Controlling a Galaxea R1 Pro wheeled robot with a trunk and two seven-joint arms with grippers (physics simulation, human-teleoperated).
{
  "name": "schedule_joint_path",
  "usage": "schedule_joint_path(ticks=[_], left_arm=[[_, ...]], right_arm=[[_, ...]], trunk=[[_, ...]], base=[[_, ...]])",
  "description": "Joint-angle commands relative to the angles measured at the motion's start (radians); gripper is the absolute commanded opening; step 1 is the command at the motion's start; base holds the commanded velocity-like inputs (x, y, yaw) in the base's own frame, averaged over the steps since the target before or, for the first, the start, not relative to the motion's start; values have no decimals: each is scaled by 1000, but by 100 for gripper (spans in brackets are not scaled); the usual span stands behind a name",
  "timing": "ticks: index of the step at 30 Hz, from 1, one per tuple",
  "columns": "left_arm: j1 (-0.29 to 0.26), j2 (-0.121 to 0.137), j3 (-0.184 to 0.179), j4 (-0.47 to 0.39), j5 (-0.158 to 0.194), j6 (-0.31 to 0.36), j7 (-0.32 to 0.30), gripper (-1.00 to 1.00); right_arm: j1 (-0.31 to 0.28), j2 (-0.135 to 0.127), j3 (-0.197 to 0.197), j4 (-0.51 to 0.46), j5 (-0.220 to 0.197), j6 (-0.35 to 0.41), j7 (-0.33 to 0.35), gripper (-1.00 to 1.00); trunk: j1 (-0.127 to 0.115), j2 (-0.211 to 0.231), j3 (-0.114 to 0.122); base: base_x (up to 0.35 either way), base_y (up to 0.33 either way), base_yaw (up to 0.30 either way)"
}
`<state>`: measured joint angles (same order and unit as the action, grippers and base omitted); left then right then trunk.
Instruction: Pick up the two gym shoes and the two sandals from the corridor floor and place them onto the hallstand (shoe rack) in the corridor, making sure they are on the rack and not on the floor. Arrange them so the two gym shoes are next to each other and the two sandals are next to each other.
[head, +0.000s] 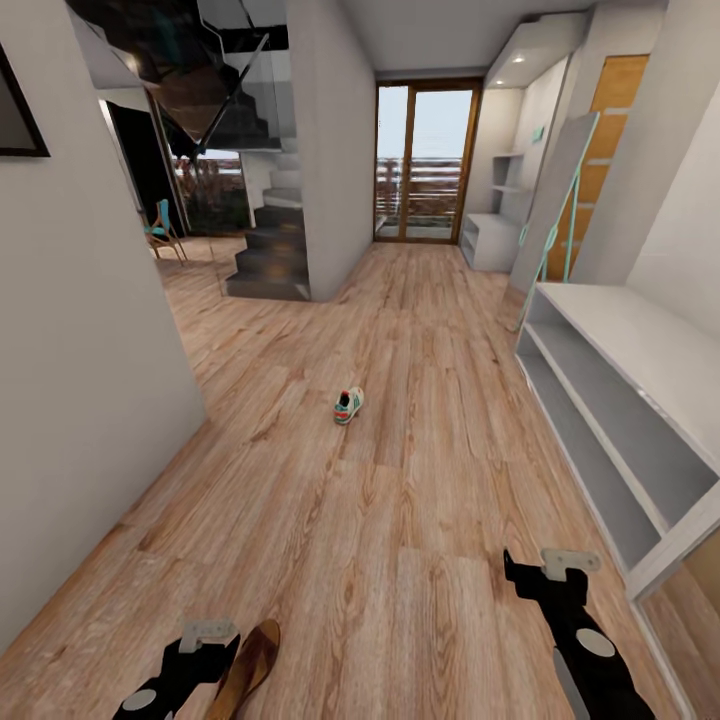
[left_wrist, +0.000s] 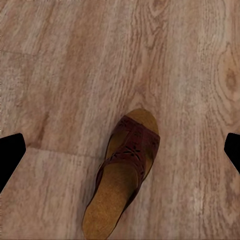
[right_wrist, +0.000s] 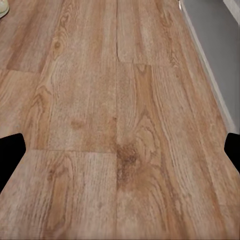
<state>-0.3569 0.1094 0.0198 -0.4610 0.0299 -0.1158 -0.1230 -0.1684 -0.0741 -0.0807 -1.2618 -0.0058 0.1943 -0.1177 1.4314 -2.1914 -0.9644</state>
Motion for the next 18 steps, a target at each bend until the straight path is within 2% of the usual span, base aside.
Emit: schedule_joint_path(ticks=[1,8,11,12,18], left_arm=[[-1,1,2,-1,-2,-2,-6,100],[-19,10,3,-5,-61,-1,-10,100],[-41,11,3,0,-93,0,-26,100],[-53,11,3,2,-109,3,-42,100],[-82,13,3,7,-141,45,-93,100]], right_arm=[[0,-1,1,-11,-1,11,-4,100],[-1,-3,2,-91,-2,54,-4,100],[-6,-4,2,-140,-2,113,-3,100],[-13,-5,2,-166,-2,156,-3,100],[-53,-5,2,-208,-1,286,-2,100]], trunk=[[4,-8,-4],[31,-57,-26],[42,-78,-35],[46,-85,-39],[69,-127,-57]], base=[[0,0,0],[0,0,0],[0,0,0],[0,0,0],[0,0,0]])
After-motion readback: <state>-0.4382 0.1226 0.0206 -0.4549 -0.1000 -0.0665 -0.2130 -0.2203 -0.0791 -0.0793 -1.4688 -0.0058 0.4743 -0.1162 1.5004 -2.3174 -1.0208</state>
